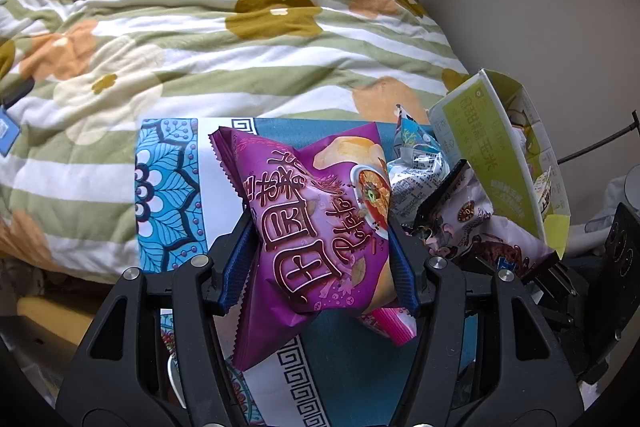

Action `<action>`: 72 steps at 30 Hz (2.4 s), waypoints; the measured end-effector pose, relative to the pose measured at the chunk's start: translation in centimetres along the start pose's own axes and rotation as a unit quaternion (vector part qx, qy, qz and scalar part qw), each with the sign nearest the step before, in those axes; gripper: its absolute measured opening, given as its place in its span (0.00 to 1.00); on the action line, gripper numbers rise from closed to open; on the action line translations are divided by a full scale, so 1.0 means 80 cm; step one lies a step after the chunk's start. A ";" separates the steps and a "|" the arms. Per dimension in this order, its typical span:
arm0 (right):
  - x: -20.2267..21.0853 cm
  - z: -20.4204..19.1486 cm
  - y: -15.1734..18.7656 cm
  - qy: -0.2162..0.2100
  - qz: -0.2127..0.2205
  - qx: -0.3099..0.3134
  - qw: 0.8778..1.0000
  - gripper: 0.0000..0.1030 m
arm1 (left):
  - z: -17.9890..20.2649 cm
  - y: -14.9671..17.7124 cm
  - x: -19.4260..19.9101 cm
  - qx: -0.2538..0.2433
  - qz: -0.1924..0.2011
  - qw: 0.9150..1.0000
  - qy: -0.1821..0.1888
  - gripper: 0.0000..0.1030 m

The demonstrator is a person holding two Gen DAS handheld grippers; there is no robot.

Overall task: Organize snacks
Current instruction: 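Carry both bags over the cardboard box and open both tools to drop them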

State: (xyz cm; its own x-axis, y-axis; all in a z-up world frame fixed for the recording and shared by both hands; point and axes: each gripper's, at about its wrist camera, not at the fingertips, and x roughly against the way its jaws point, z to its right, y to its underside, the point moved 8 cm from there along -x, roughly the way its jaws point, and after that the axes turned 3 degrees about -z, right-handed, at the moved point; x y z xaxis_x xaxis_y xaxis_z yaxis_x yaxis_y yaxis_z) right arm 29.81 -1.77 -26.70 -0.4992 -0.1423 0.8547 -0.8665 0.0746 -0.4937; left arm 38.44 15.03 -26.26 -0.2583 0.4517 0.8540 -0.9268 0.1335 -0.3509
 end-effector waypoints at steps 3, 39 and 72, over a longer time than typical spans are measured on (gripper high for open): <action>0.022 0.000 -0.003 -0.009 0.011 -0.010 1.000 0.40 | 0.007 -0.001 0.028 0.000 0.019 1.000 -0.004 0.55; 0.240 0.317 -0.121 0.023 0.142 -0.018 0.989 0.40 | 0.426 -0.086 -0.095 -0.053 0.091 0.994 -0.015 0.74; 0.132 0.338 -0.150 -0.099 0.117 0.012 0.988 1.00 | 0.332 -0.007 -0.062 0.022 0.093 0.982 -0.163 0.99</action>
State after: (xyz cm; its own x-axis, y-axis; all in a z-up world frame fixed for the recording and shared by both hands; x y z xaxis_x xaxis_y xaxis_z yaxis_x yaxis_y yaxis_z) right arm 35.11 -30.84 -16.13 -0.6729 -0.3139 0.6698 -0.7258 0.1056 -0.6797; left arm 32.97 -10.66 -20.10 -0.4910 0.1577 0.8568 -0.8645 0.0337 -0.5016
